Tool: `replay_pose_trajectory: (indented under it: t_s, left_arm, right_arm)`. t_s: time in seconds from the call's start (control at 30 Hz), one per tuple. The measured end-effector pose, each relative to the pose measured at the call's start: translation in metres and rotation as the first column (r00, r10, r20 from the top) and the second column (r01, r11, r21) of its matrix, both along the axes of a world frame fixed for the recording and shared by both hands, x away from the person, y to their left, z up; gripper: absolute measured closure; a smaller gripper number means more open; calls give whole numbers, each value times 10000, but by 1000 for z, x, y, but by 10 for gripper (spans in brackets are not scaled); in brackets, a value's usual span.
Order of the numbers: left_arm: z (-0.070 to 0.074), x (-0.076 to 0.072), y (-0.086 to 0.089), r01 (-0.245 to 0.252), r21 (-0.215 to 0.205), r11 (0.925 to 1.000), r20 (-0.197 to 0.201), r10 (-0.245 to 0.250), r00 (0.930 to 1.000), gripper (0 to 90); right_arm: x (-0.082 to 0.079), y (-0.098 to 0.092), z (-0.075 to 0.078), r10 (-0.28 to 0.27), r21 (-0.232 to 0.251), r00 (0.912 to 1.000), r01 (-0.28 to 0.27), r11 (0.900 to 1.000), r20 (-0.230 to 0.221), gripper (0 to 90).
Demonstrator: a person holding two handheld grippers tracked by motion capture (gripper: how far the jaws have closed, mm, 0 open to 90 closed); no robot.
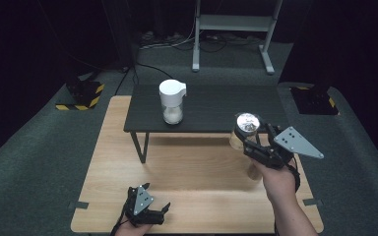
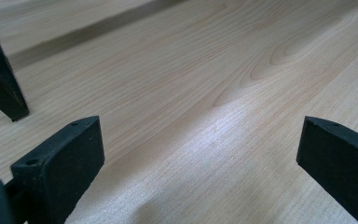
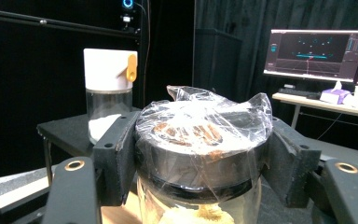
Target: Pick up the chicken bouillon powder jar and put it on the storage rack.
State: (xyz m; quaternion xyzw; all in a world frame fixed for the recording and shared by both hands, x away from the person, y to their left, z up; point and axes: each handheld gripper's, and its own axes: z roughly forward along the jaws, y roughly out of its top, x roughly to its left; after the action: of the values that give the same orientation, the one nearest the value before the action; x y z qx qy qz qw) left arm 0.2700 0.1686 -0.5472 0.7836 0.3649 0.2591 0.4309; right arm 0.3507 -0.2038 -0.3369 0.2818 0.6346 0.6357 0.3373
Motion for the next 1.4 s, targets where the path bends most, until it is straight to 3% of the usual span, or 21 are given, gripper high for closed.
replay_pose_trajectory:
  t_s: [0.57, 1.4]
  left_arm:
    - [0, 0, 1, 15, -56, 10000, -11, -15, 10000, 10]
    - [0, 0, 2, 37, -214, 9998, -15, -38, 10000, 10]
  right_arm:
    - [14, 5, 15, -236, 122, 9996, 234, 9997, 182, 343]
    - [46, 20, 14, -305, 32, 9995, 305, 9995, 86, 343]
